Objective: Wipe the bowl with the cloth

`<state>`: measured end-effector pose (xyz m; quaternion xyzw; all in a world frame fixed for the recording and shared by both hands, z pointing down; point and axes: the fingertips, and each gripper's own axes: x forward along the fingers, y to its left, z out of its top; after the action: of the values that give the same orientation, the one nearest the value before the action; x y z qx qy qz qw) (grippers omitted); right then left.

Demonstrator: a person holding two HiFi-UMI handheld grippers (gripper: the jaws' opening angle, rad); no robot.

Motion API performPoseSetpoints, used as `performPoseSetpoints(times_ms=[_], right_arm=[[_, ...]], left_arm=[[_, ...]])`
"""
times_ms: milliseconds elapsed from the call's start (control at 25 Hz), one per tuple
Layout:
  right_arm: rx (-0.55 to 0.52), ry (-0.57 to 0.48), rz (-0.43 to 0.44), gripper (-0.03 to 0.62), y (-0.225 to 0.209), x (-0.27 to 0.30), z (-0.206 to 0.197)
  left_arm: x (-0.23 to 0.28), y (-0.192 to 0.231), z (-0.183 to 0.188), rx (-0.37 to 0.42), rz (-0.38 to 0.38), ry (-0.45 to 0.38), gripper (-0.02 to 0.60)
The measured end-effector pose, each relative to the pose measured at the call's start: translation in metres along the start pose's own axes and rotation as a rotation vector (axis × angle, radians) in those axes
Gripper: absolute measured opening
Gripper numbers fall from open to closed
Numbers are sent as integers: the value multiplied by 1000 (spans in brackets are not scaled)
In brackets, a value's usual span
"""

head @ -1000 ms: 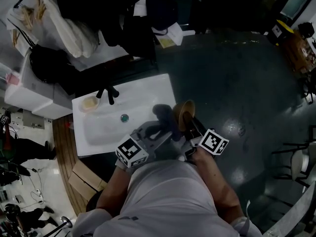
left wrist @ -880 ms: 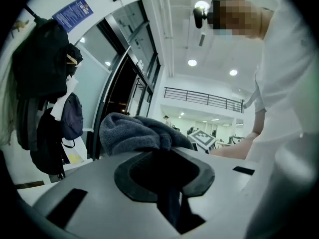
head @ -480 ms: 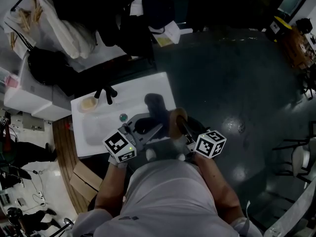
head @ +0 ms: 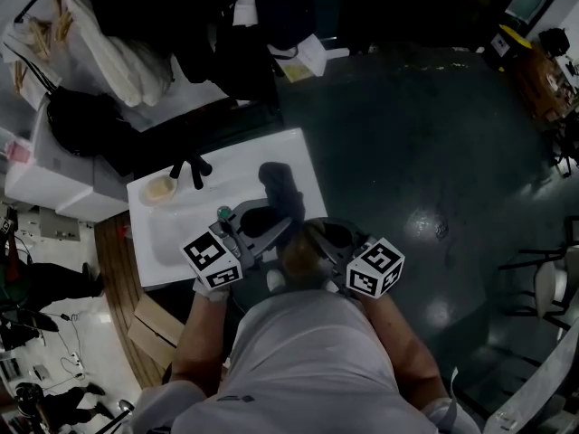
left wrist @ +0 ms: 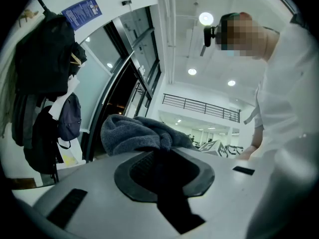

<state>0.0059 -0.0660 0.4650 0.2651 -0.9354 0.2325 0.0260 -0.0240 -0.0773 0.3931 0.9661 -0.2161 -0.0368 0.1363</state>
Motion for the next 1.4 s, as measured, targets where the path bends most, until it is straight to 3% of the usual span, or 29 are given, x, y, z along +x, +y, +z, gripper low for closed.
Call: performPoseSetpoints(times_ms=[400, 720, 880, 1400], right_arm=[[-231, 26, 133, 32, 40, 8, -1], [-276, 61, 124, 32, 38, 11, -5], [-233, 46, 73, 32, 24, 8, -3], [92, -99, -92, 32, -28, -9, 5]], left_arm=[[7, -8, -12, -35, -61, 45, 69], [8, -10, -22, -20, -91, 112, 67], [6, -8, -24, -28, -78, 118, 66], [2, -2, -15, -43, -40, 67, 66]])
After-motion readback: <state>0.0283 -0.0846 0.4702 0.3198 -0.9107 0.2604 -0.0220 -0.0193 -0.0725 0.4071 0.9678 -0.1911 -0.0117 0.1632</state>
